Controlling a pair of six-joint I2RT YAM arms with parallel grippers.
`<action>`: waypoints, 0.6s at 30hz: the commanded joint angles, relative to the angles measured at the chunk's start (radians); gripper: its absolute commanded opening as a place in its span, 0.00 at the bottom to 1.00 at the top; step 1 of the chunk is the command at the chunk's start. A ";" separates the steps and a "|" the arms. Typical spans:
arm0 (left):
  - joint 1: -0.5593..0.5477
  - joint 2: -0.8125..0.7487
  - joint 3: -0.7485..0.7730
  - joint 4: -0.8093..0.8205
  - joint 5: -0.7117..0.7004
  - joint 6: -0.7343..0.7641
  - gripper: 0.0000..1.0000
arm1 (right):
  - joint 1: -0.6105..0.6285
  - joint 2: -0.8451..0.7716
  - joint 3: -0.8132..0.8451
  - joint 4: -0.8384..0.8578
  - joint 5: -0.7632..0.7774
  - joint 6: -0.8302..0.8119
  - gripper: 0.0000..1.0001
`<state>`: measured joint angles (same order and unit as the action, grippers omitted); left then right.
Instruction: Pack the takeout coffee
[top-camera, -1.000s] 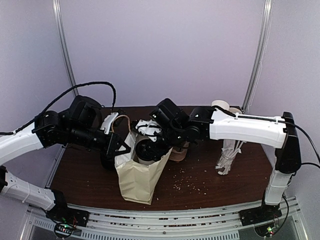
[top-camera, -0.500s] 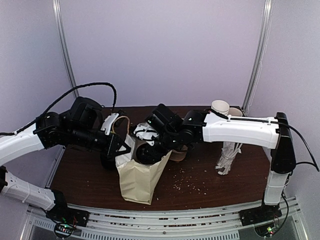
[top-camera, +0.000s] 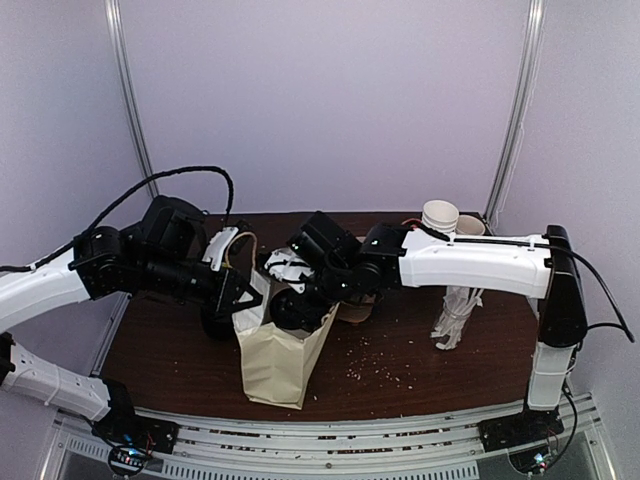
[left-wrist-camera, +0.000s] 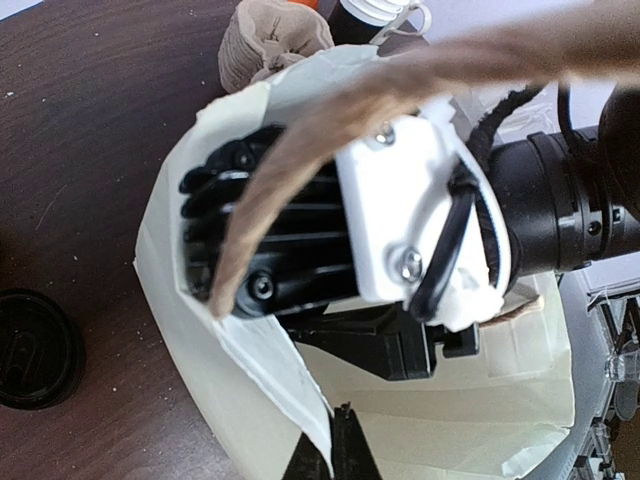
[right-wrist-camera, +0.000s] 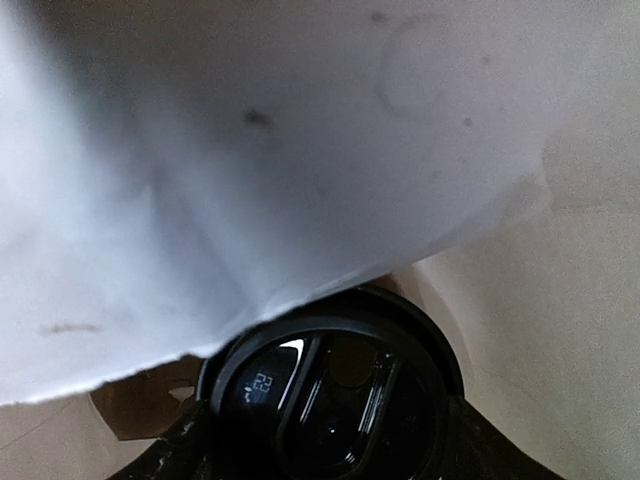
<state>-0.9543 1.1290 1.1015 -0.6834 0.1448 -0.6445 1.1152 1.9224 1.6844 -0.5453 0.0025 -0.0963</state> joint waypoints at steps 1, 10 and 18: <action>-0.001 -0.020 -0.020 0.037 0.025 0.021 0.00 | 0.005 0.070 -0.023 -0.032 -0.012 0.034 0.47; -0.001 -0.023 -0.024 0.037 0.026 0.024 0.00 | 0.004 0.082 -0.052 -0.014 0.001 0.051 0.49; -0.001 -0.029 -0.035 0.038 0.013 0.034 0.00 | 0.002 0.027 -0.045 -0.018 0.015 0.060 0.49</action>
<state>-0.9516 1.1187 1.0843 -0.6701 0.1364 -0.6441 1.1152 1.9347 1.6772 -0.5014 0.0006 -0.0677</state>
